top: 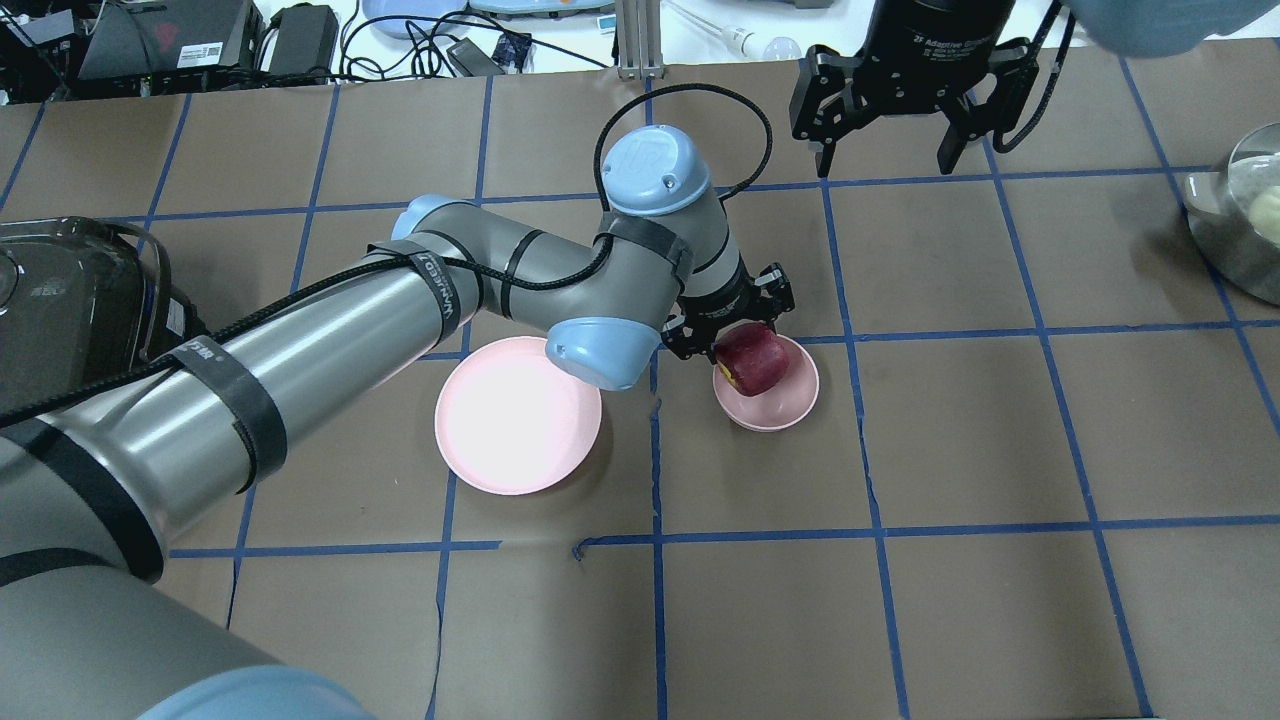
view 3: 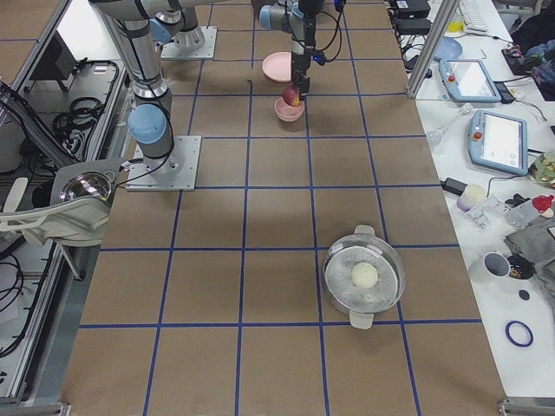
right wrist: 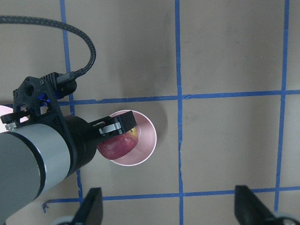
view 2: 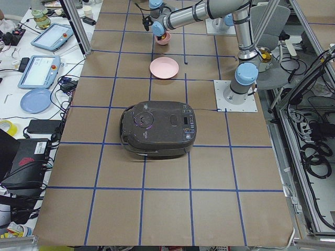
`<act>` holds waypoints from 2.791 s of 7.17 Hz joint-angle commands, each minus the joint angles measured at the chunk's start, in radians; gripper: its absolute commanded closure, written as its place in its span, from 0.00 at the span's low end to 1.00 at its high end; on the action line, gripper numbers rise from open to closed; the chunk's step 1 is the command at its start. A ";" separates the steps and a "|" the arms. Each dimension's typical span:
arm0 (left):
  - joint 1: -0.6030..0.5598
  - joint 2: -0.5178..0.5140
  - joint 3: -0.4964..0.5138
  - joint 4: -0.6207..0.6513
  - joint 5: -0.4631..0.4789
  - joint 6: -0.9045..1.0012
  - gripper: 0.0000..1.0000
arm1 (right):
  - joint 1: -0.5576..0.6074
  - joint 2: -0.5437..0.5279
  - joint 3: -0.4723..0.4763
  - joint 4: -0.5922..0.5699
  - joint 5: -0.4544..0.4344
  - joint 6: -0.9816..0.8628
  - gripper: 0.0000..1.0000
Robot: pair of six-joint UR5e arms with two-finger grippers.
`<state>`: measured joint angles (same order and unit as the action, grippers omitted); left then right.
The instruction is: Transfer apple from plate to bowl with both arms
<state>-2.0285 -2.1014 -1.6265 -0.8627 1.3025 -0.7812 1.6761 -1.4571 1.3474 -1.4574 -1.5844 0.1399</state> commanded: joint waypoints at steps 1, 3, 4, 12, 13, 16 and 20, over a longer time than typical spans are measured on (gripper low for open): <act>-0.009 -0.006 0.000 0.001 0.003 -0.007 0.20 | 0.001 -0.003 -0.001 0.000 -0.006 0.000 0.00; -0.010 0.009 -0.004 0.001 0.009 0.000 0.03 | 0.002 -0.003 -0.002 0.000 -0.012 0.000 0.00; -0.010 0.026 -0.004 0.001 0.009 0.008 0.00 | 0.002 -0.002 -0.002 -0.007 -0.008 -0.002 0.00; 0.449 0.470 -0.118 -0.466 0.144 0.806 0.00 | 0.002 -0.006 0.071 -0.122 0.004 0.004 0.00; 0.506 0.495 -0.020 -0.580 0.147 0.804 0.00 | 0.004 -0.008 0.078 -0.132 0.006 0.001 0.00; 0.507 0.517 0.103 -0.737 0.209 0.806 0.00 | 0.004 -0.009 0.076 -0.132 0.001 0.003 0.00; 0.505 0.526 0.100 -0.734 0.270 0.803 0.00 | 0.004 -0.009 0.076 -0.132 -0.009 0.001 0.00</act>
<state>-1.5219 -1.5710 -1.5263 -1.5995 1.5586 0.0225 1.6797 -1.4664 1.4235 -1.5892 -1.5925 0.1424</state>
